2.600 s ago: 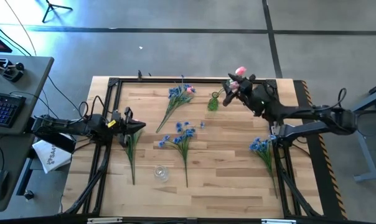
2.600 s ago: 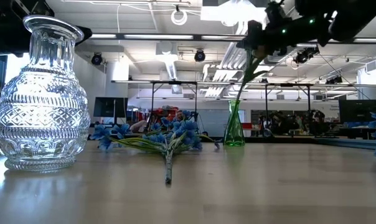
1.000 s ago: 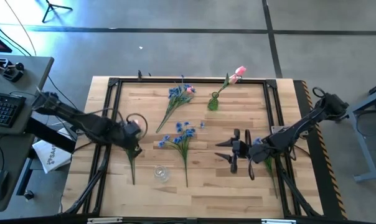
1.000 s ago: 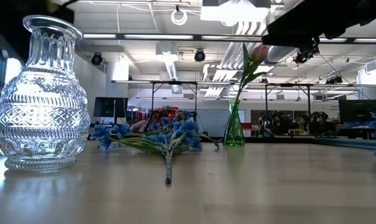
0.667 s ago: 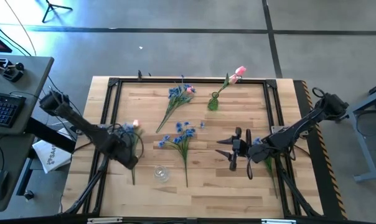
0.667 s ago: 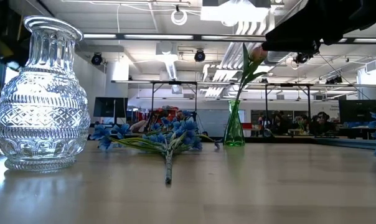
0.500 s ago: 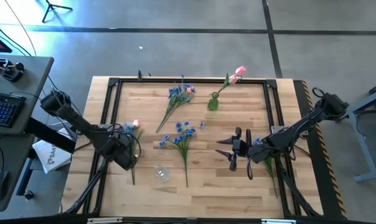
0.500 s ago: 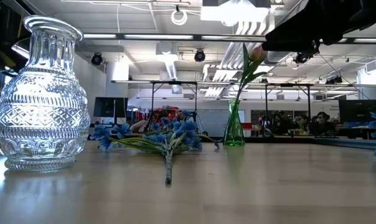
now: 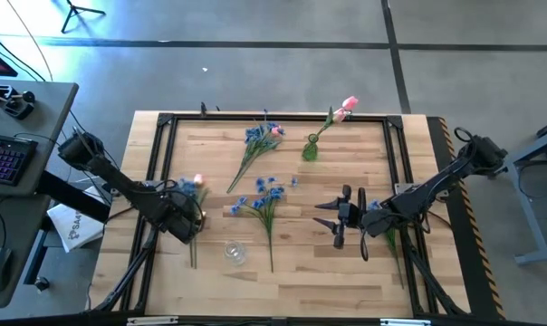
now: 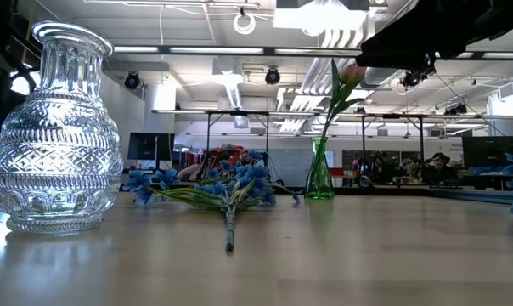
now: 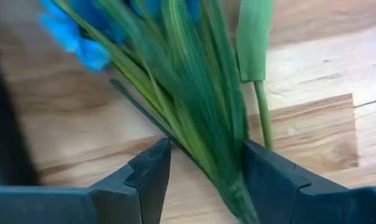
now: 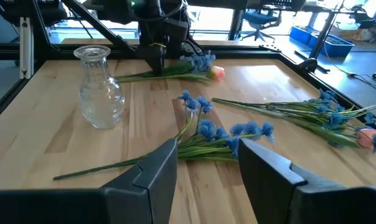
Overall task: Sort flowers into vase by color
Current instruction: Put the blue flowers into the transparent vase
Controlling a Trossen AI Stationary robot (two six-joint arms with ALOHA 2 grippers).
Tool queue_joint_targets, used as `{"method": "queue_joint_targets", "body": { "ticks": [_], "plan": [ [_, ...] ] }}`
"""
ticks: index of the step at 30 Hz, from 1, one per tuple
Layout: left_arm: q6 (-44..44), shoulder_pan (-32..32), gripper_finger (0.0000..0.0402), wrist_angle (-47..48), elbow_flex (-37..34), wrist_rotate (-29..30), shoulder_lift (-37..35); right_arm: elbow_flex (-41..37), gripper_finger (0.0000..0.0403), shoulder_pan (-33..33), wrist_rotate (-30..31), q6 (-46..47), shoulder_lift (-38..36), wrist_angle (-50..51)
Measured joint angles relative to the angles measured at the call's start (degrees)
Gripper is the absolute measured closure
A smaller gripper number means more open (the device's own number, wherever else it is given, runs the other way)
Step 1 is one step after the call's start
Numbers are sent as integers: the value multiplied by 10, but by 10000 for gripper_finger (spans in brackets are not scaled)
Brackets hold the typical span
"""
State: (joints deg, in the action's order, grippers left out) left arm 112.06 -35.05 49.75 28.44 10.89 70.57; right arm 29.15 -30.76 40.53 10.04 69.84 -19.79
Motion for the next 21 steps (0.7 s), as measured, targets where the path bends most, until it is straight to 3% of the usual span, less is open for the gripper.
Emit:
{"method": "queue_joint_targets", "body": {
  "ticks": [9,18,21],
  "plan": [
    [6,2,253,-12,-14,-10,-1,0,238,0,0,4,0,0],
    [-3,-5,384,17,-15,-13,-14,0,238,0,0,4,0,3],
    [-4,-17,391,22,-16,7,-35,0,238,0,0,4,0,2]
  ]
}}
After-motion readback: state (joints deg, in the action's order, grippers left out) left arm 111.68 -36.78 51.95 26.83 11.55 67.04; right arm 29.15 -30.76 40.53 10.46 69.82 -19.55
